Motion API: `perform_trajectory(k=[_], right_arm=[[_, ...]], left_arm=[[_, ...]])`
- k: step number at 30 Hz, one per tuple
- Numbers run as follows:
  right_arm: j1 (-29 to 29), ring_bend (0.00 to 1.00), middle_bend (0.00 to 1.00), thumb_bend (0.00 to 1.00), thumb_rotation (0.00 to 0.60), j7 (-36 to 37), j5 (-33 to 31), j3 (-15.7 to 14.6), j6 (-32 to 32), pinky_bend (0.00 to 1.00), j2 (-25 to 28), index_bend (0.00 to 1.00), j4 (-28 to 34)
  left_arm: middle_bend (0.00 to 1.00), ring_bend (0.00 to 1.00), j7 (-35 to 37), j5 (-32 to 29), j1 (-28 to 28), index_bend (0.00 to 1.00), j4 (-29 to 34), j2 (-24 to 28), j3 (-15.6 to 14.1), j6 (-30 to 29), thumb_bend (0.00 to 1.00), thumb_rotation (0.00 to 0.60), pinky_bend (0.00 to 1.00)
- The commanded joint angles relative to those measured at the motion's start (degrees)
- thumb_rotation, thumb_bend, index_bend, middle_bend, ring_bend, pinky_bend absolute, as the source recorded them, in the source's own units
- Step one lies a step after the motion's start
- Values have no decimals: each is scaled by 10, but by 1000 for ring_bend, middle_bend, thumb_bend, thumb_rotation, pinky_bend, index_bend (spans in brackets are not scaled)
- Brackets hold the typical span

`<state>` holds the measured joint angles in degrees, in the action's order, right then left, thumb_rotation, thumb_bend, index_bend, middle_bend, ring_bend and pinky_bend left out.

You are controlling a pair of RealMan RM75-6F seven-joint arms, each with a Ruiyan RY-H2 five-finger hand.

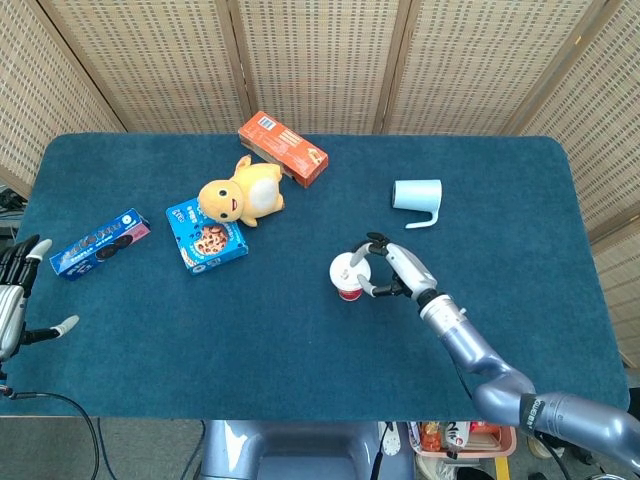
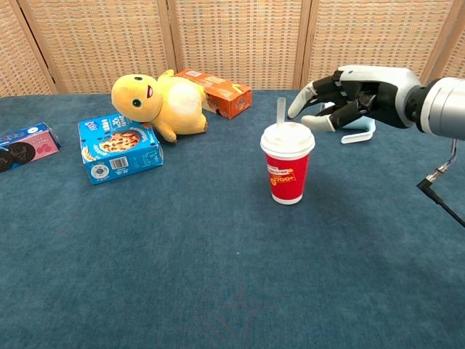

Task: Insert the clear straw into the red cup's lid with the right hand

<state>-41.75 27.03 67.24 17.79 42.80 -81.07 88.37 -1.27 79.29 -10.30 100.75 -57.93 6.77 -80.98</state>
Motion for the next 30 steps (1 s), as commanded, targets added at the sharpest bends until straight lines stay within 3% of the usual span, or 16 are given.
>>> perform_trajectory(k=[1, 20, 24, 26, 30], right_arm=[[-3, 69, 184, 443, 600, -5, 1, -4, -5, 130, 3, 357, -2], [0, 42, 158, 429, 600, -4, -15, -2, -3, 106, 15, 326, 1], [6, 12, 68, 419, 600, -21, 7, -3, 18, 51, 36, 285, 7], [10, 0, 15, 369, 600, -55, 31, -13, 32, 12, 58, 210, 9], [26, 0, 0, 110, 600, -154, 74, -41, 71, 0, 108, 20, 26]], left_arm=[[0, 0, 1, 1, 0, 0, 0, 1, 0, 0, 0, 600, 0], [0, 0, 4, 2, 1, 0, 0, 1, -1, 0, 0, 600, 0], [0, 0, 3, 3, 2, 0, -1, 2, -1, -3, 0, 600, 0], [0, 0, 3, 4, 2, 0, -1, 2, -2, -5, 0, 600, 0], [0, 0, 2, 8, 4, 0, -1, 3, -2, -8, 0, 600, 0]])
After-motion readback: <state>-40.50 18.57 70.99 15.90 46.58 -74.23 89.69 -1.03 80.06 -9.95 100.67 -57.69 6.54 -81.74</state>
